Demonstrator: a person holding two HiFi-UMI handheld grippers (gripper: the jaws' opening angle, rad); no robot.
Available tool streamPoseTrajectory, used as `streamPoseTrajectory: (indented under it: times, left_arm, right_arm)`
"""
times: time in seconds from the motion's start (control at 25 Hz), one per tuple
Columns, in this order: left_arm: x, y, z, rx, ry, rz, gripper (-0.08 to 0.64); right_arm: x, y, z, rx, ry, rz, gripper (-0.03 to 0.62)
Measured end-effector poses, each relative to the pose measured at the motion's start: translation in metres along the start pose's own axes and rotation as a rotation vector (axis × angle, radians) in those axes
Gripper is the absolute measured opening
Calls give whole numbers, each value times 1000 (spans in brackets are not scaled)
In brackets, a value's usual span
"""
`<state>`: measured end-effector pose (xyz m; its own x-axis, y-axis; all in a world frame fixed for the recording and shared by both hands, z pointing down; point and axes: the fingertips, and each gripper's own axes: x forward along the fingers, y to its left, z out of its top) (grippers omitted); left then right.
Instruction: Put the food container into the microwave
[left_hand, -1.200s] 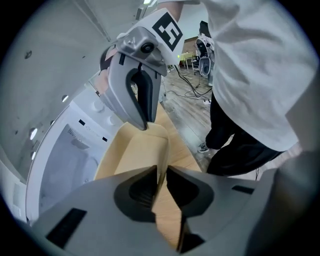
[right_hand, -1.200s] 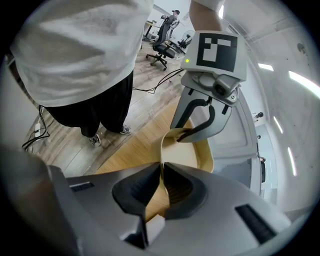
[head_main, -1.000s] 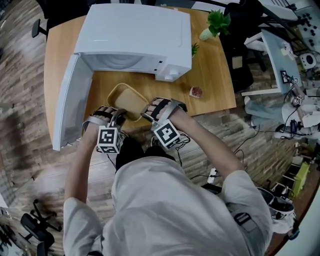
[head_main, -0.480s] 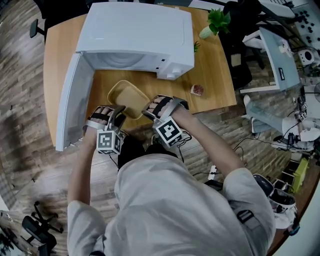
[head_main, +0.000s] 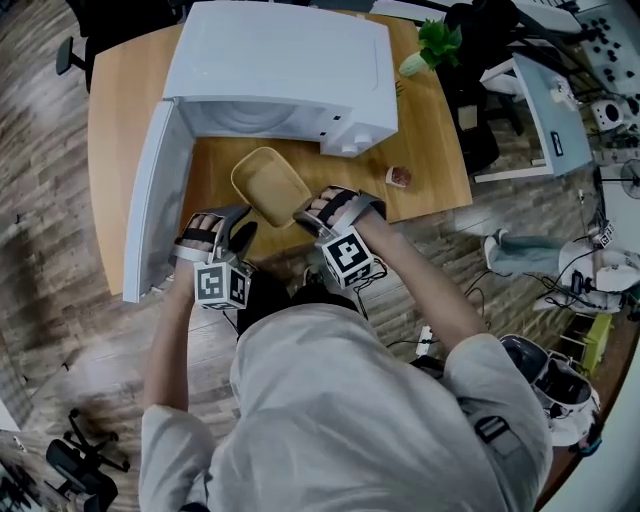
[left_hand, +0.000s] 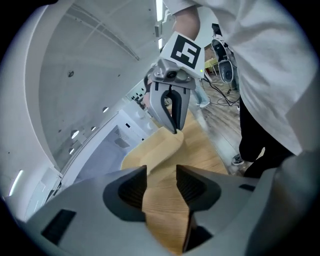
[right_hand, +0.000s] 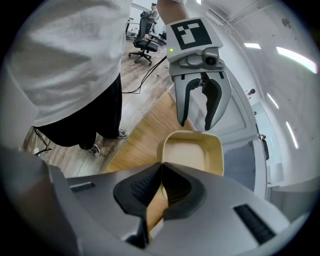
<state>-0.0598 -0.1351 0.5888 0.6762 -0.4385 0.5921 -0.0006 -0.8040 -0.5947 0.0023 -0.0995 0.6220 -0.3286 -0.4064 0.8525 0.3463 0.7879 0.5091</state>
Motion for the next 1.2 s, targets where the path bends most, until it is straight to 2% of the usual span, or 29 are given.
streamPoseTrajectory:
  times: [0.12, 0.28, 0.36, 0.52, 0.76, 0.96, 1.2]
  left_arm:
    - [-6, 5, -9, -76, -12, 29, 192]
    - [-12, 11, -17, -321, -69, 52, 156]
    - [-15, 15, -21, -423, -84, 84, 121]
    - [-19, 22, -32, -576, -82, 188, 20]
    - [-19, 24, -50, -825, -94, 250, 12]
    - [-19, 27, -59, -906, -92, 288, 12]
    - [-17, 27, -67, -944, -79, 308, 11]
  right_arm:
    - [0, -7, -1, 96, 13, -13, 12]
    - [3, -17, 0, 247, 6, -54, 12]
    - [4, -23, 2, 307, -1, -70, 14]
    - [6, -25, 7, 398, 6, -80, 14]
    - [7, -38, 6, 513, 8, -100, 14]
    - [11, -55, -3, 565, 15, -133, 14]
    - [22, -81, -14, 564, 32, -175, 14]
